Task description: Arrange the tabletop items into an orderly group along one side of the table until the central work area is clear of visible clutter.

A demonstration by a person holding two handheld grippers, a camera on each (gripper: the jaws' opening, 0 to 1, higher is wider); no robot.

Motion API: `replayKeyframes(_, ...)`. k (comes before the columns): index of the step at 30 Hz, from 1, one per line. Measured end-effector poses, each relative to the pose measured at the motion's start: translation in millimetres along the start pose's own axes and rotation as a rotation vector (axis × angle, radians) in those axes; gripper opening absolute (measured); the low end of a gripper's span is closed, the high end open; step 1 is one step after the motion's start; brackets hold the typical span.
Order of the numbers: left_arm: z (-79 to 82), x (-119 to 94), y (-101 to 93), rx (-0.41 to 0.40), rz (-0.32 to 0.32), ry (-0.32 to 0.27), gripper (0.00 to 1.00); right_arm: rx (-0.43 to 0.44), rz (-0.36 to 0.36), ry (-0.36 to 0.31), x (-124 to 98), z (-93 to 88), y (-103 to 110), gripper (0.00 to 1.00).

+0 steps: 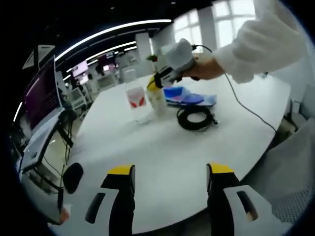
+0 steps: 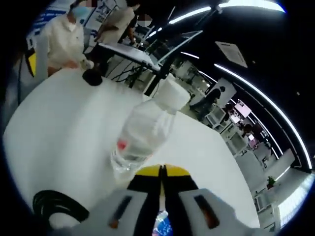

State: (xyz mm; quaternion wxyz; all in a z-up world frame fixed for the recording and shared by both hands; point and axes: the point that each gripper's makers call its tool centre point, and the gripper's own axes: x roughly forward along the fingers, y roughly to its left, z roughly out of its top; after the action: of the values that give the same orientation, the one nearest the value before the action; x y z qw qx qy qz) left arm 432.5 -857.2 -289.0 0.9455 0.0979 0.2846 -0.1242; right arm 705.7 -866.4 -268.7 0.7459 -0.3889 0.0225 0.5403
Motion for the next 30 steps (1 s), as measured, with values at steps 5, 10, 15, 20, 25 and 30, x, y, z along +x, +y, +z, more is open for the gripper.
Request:
replayKeyframes(5,0.2,-1,-0.1,0.000,0.000,0.000,0.55,0.009,-0.005,-0.011,-5,0.0,4,0.00)
replayKeyframes(10,-0.4,0,-0.5,0.003,-0.001,0.002,0.54,0.021,-0.007,-0.010,-10,-0.1,9,0.00)
replayKeyframes(15,0.2,0,-0.3,0.004,-0.001,-0.001,0.54,0.030,-0.002,-0.010,-15,0.5,15,0.00)
replayKeyframes(20,0.2,-1,-0.5,0.008,-0.001,0.000,0.54,0.046,-0.003,-0.015,-17,0.9,18,0.00)
replayKeyframes(25,-0.1,0,-0.3,0.010,0.000,0.000,0.54,0.064,-0.009,-0.020,-18,0.6,19,0.00)
replayKeyframes(30,-0.2,0,-0.3,0.013,0.000,0.001,0.53,0.098,-0.007,-0.030,-19,0.9,26,0.00)
